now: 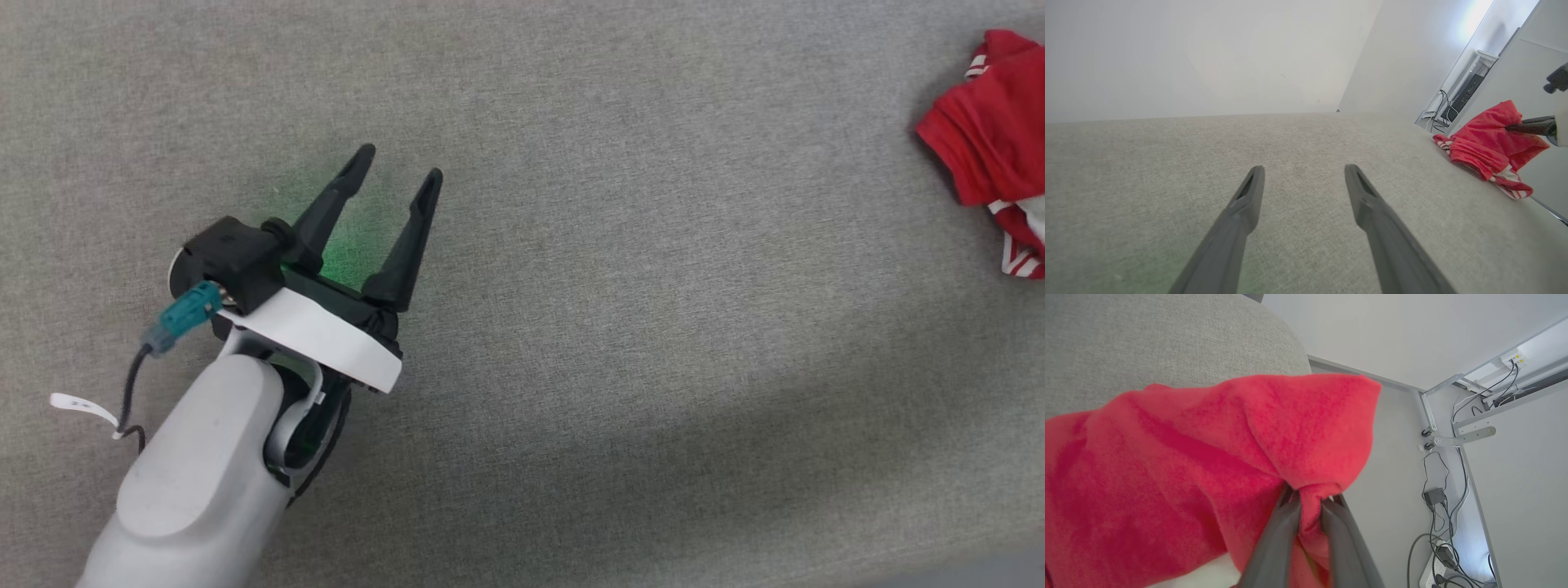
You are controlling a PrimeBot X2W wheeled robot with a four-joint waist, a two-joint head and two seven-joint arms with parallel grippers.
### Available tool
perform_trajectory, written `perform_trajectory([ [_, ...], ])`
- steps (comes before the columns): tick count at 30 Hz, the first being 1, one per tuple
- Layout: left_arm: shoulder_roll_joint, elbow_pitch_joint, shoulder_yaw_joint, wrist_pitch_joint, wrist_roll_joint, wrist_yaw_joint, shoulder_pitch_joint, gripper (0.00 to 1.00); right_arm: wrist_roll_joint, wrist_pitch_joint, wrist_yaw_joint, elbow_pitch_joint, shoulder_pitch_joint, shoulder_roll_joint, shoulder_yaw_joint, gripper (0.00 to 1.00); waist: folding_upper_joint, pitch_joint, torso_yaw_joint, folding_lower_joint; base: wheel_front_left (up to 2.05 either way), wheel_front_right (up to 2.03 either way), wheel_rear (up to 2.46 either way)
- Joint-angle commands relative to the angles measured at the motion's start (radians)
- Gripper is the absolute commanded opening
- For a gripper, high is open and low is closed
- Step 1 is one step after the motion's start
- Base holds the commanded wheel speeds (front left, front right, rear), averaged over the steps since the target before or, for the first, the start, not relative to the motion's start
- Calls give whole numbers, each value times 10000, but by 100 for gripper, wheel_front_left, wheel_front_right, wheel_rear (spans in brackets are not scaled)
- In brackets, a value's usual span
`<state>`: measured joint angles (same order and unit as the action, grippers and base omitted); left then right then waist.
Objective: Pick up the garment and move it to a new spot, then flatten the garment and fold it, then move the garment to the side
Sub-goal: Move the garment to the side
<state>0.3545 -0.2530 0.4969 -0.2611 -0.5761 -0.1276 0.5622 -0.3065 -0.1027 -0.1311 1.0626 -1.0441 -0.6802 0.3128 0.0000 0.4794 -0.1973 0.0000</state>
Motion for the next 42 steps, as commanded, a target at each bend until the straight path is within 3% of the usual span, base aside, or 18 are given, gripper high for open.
perform_trajectory([
  [1, 98, 27, -35, -48, -180, -30, 107, 100, 157, 178, 7, 286, -206, 237, -25, 57, 0, 54, 34, 0, 0, 0, 0],
  [2, 98, 27, -35, -48, -180, -30, 107, 100, 157, 178, 7, 286, -206, 237, -25, 57, 0, 54, 34, 0, 0, 0, 0],
  [3, 130, 34, -58, -48, -189, -30, 101, 100, 179, 321, 7, 373, -305, 260, -80, 86, 0, 69, 30, 0, 0, 0, 0],
  [4, 139, 54, -91, -48, -208, -30, 98, 100, 199, 410, 7, 475, -378, 286, -114, 100, 0, 77, 27, 0, 0, 0, 0],
  [14, 315, 300, -569, -48, -195, -30, -241, 100, -92, 1185, 7, 987, -759, 549, -295, 100, 0, -235, -65, 0, 0, 0, 0],
  [27, 207, 681, -1951, -49, 69, -30, -1131, 100, -820, 2654, 7, 473, -330, 1214, -280, 100, 0, -1146, 155, 0, 0, 0, 0],
  [35, -125, 927, -3430, -49, 707, -27, -2171, 100, -1168, 3535, 7, -729, 727, 1561, 51, 100, 0, -1874, 411, 0, 0, 0, 0],
  [42, -548, 1266, -4680, -49, 1101, -28, -3274, 100, -1348, 3676, 7, -3096, 2543, 1582, -135, 100, 0, -2502, 715, 0, 0, 0, 0],
])
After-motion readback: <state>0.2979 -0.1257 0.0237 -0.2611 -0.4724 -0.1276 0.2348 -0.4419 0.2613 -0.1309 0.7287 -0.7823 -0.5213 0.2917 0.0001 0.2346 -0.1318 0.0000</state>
